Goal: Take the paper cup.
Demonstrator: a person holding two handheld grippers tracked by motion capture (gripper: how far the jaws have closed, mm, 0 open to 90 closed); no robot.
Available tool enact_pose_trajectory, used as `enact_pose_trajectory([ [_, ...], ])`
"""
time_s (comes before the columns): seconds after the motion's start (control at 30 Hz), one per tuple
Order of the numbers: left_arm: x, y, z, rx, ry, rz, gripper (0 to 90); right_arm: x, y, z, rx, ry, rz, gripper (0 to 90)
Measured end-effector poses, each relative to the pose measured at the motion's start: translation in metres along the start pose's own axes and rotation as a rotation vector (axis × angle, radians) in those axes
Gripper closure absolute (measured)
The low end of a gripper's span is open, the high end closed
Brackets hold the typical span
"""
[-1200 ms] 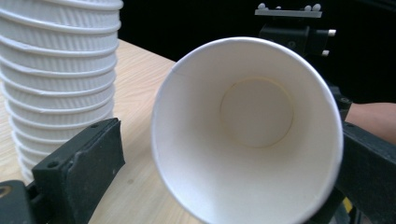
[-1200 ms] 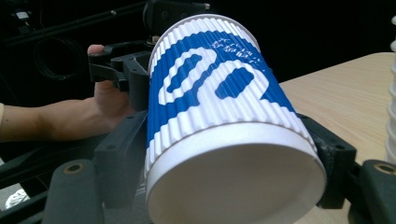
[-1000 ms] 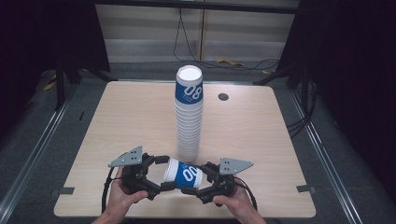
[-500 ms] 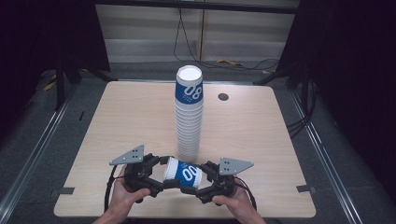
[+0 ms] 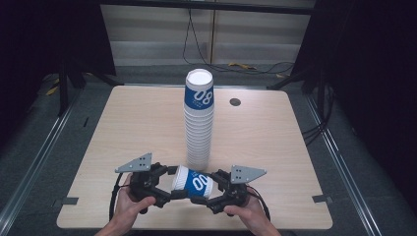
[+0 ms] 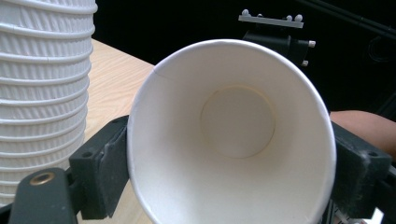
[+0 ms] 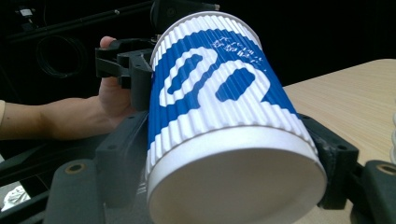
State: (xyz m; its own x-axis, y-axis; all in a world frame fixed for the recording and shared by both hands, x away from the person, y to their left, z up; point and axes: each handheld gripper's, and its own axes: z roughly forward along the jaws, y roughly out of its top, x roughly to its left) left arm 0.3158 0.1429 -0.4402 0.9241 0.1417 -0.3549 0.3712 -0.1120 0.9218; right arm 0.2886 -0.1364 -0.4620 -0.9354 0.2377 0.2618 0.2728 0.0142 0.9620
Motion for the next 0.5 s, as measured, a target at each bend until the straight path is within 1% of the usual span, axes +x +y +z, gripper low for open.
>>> enact_pose_trajectory([
  [0.07,-0.0008,0.0016,0.0004,0.01,0.006,-0.002,14.6,0.0001,0.0,0.0002,0.0,-0.003,0.002,25.4],
  [0.17,-0.0033,0.0055,-0.0001,0.032,0.011,0.018,16.5,-0.0004,0.0005,0.0004,0.006,-0.012,0.008,21.7],
  [0.23,-0.0041,0.0068,-0.0007,0.025,0.013,0.02,16.8,0.0,0.0013,0.0017,0.031,-0.017,-0.002,21.4],
  [0.3,-0.0029,0.0073,-0.0023,0.027,0.017,0.026,16.8,-0.0003,0.0017,0.0024,0.03,-0.02,-0.003,21.0],
  [0.33,-0.0021,0.0072,-0.0027,0.027,0.015,0.02,16.8,-0.0001,0.0022,0.0029,0.037,-0.027,-0.01,20.8],
  [0.37,-0.0006,0.0072,-0.0039,0.031,0.023,0.021,16.8,-0.0005,0.0027,0.0037,0.037,-0.035,-0.011,20.0],
  [0.4,-0.0006,0.0072,-0.0039,0.031,0.023,0.021,17.0,-0.0005,0.0027,0.0037,0.037,-0.035,-0.011,20.0],
  [0.43,0.0,0.0075,-0.0042,0.031,0.024,0.017,17.1,-0.0019,0.0022,0.0048,0.043,-0.048,-0.015,18.1],
  [0.5,0.0007,0.009,-0.0052,0.037,0.034,0.019,17.1,-0.0028,0.0019,0.0055,0.048,-0.051,-0.01,17.2],
])
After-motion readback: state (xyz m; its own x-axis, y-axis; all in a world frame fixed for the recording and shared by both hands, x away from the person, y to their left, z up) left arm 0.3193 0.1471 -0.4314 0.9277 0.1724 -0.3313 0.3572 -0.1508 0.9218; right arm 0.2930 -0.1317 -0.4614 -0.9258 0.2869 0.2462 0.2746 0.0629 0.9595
